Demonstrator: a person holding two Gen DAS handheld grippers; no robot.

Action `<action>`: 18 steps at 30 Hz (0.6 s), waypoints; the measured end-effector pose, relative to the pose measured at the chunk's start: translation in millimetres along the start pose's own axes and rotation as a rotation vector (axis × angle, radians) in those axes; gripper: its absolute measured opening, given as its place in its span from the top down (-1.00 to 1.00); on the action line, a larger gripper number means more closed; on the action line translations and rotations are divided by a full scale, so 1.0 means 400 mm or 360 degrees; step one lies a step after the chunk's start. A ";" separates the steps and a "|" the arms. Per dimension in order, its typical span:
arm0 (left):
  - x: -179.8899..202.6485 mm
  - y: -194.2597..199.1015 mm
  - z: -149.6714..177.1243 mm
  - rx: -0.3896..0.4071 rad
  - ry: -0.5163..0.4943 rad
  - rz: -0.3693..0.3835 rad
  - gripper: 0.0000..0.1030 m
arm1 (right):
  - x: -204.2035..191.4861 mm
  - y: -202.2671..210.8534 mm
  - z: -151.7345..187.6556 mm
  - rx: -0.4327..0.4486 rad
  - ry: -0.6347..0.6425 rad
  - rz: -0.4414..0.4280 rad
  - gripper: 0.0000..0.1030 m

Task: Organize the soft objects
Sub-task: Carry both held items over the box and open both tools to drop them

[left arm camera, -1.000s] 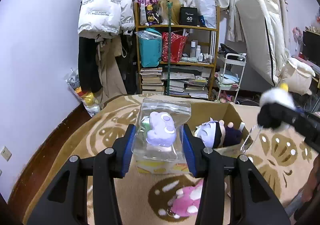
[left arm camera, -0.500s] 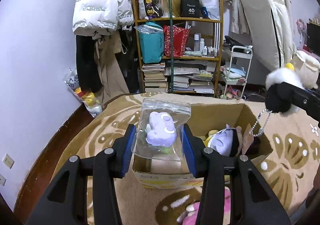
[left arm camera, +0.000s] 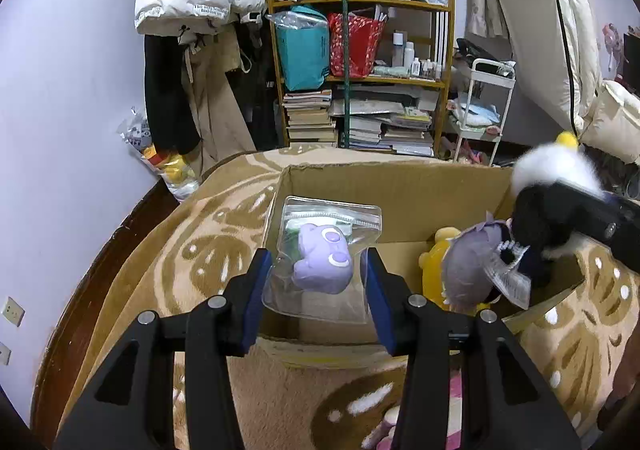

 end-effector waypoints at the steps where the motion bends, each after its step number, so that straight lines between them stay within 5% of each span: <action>1: -0.003 -0.003 0.002 -0.0005 0.0005 0.0002 0.13 | -0.003 -0.009 0.009 -0.0022 0.0015 0.0008 0.33; 16: -0.002 -0.003 0.017 -0.0041 -0.0011 0.0029 -0.02 | -0.015 -0.029 0.042 -0.0098 0.0072 0.0067 0.25; 18: 0.001 0.003 0.020 -0.0047 -0.0022 0.0033 -0.05 | -0.013 -0.026 0.038 -0.0098 0.0068 0.0080 0.08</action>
Point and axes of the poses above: each gripper's, at about its wrist camera, not at the fingertips, and y roughly against the way its jaws point, x to its right, z to its underside, the point moved 9 cm from there along -y, roughly the way its jaws point, and after that the axes turned 9 degrees about y, right-handed, at the moved point
